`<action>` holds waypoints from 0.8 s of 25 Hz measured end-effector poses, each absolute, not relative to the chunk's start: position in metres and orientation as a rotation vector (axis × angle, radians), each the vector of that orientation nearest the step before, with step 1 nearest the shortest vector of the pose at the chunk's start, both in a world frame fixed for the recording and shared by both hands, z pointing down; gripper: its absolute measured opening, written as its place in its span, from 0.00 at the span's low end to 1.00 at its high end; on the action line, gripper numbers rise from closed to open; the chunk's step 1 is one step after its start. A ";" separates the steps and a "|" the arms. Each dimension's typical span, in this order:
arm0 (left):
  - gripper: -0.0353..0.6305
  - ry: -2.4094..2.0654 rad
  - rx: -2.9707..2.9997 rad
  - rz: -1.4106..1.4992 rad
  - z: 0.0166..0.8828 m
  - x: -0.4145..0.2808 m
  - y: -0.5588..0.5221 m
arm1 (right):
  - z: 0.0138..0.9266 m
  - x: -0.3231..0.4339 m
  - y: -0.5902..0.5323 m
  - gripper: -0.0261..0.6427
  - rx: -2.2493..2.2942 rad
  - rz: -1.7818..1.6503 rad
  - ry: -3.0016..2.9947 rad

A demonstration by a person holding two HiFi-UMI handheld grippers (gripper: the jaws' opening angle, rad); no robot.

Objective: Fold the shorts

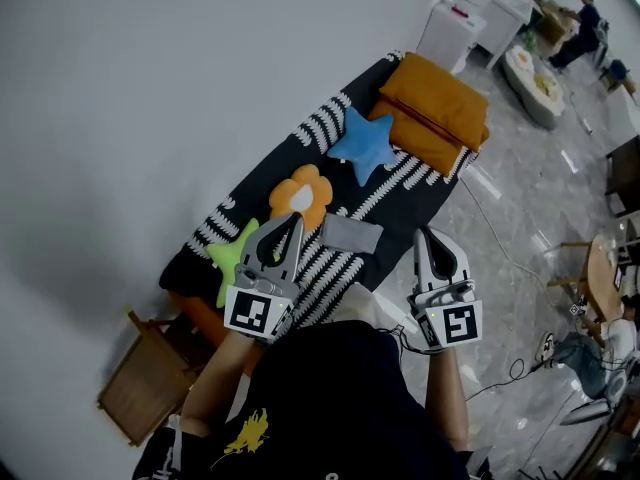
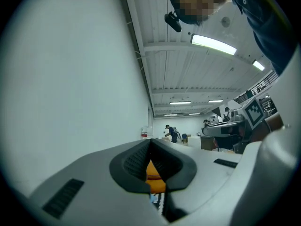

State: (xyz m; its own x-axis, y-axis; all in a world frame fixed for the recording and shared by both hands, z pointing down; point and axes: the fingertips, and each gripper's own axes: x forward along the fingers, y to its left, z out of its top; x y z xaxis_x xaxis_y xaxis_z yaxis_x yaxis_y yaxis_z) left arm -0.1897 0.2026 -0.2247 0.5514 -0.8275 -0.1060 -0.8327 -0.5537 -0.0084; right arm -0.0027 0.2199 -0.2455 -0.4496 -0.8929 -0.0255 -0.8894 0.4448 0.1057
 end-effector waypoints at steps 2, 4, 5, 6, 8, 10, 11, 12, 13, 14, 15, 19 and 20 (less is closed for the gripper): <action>0.07 1.439 -2.736 0.151 -0.225 -0.189 0.201 | -0.241 -0.001 0.221 0.06 1.631 -0.153 -2.617; 0.07 1.428 -2.747 0.146 -0.224 -0.188 0.198 | -0.245 -0.002 0.219 0.06 1.667 -0.143 -2.620; 0.07 1.423 -2.753 0.140 -0.223 -0.188 0.197 | -0.246 -0.003 0.218 0.06 1.680 -0.138 -2.619; 0.07 1.416 -2.758 0.140 -0.222 -0.188 0.195 | -0.246 -0.004 0.217 0.06 1.688 -0.134 -2.615; 0.07 1.400 -2.765 0.147 -0.223 -0.189 0.193 | -0.245 -0.006 0.216 0.06 1.696 -0.130 -2.604; 0.07 1.395 -2.775 0.143 -0.221 -0.190 0.191 | -0.245 -0.008 0.215 0.06 1.699 -0.133 -2.594; 0.07 1.395 -2.779 0.140 -0.220 -0.192 0.190 | -0.245 -0.010 0.214 0.06 1.699 -0.136 -2.592; 0.07 1.396 -2.782 0.138 -0.219 -0.194 0.190 | -0.245 -0.012 0.213 0.06 1.697 -0.138 -2.591; 0.07 1.398 -2.784 0.136 -0.219 -0.196 0.189 | -0.245 -0.015 0.212 0.06 1.694 -0.139 -2.592; 0.07 1.398 -2.785 0.137 -0.218 -0.198 0.188 | -0.245 -0.018 0.211 0.06 1.692 -0.138 -2.592; 0.07 1.398 -2.786 0.139 -0.218 -0.200 0.188 | -0.245 -0.020 0.210 0.06 1.690 -0.138 -2.592; 0.07 1.391 -2.794 0.145 -0.217 -0.204 0.188 | -0.246 -0.028 0.209 0.06 1.687 -0.140 -2.588; 0.07 1.390 -2.794 0.146 -0.218 -0.207 0.187 | -0.247 -0.031 0.209 0.06 1.685 -0.142 -2.587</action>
